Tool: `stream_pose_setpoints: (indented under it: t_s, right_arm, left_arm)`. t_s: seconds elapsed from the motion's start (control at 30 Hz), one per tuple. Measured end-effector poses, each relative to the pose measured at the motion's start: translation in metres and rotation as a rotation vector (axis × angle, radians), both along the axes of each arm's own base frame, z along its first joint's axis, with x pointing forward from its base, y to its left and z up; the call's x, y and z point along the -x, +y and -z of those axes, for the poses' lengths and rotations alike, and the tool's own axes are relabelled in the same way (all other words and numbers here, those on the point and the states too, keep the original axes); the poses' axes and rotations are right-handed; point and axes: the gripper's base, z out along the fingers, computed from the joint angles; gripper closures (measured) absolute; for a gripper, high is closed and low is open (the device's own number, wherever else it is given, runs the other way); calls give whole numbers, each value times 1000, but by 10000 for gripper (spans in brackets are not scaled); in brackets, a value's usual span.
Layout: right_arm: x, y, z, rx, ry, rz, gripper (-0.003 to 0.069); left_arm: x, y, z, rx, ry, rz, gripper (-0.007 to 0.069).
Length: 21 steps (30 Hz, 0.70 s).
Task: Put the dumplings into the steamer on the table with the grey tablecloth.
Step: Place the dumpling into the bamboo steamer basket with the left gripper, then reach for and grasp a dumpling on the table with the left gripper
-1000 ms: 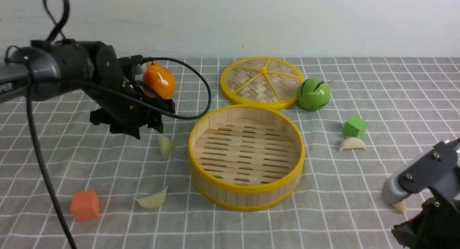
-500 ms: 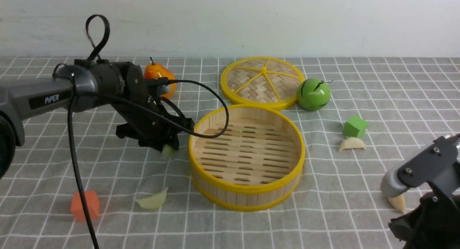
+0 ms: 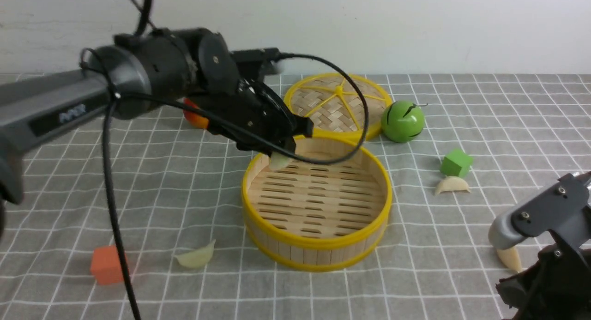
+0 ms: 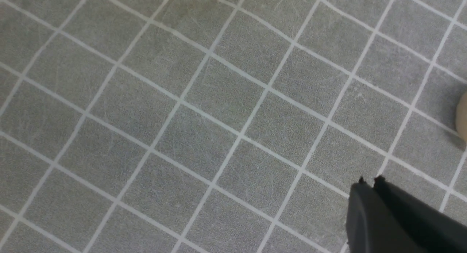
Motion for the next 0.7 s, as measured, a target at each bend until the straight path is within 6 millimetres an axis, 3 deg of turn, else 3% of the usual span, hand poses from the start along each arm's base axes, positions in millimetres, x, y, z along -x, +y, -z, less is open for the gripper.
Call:
stream_pose_setpoints:
  t_s: [0.07,0.13,0.2,0.3,0.33,0.37,0.4,0.47,0.5,0.53,0.57,0.63,0.7]
  right_arm:
    - [0,0,0,-3,1,1,629]
    - [0,0,0,-6,2,2,628]
    - [0,0,0,-7,3,3,626]
    - [0,1,0,-16,7,7,623]
    - [0,1,0,-20,9,9,621]
    - [0,1,0,-20,9,9,621]
    - [1,1,0,-27,11,12,619]
    - [1,2,0,-33,14,14,617]
    - [1,2,0,-33,14,14,618]
    - [1,2,0,-34,15,15,618]
    - [1,2,0,-34,15,15,618]
    - [1,2,0,-34,15,15,617]
    - [1,2,0,-35,15,15,616]
  left_arm:
    - [-4,-9,24,-46,5,31,397]
    - [-6,-11,35,-82,4,47,385]
    - [-9,-11,35,-98,-8,49,312]
    - [-9,-9,13,-124,-2,55,159]
    - [-4,-6,-4,-148,28,63,99]
    - [-3,-6,-7,-151,33,64,99]
    - [5,0,-28,-189,66,76,57]
    - [22,12,-62,-257,94,84,46]
    - [23,13,-61,-262,105,85,46]
    - [35,23,-78,-306,125,72,62]
    - [41,27,-83,-320,134,62,70]
    - [50,35,-81,-349,173,49,102]
    - [57,38,-65,-377,233,53,128]
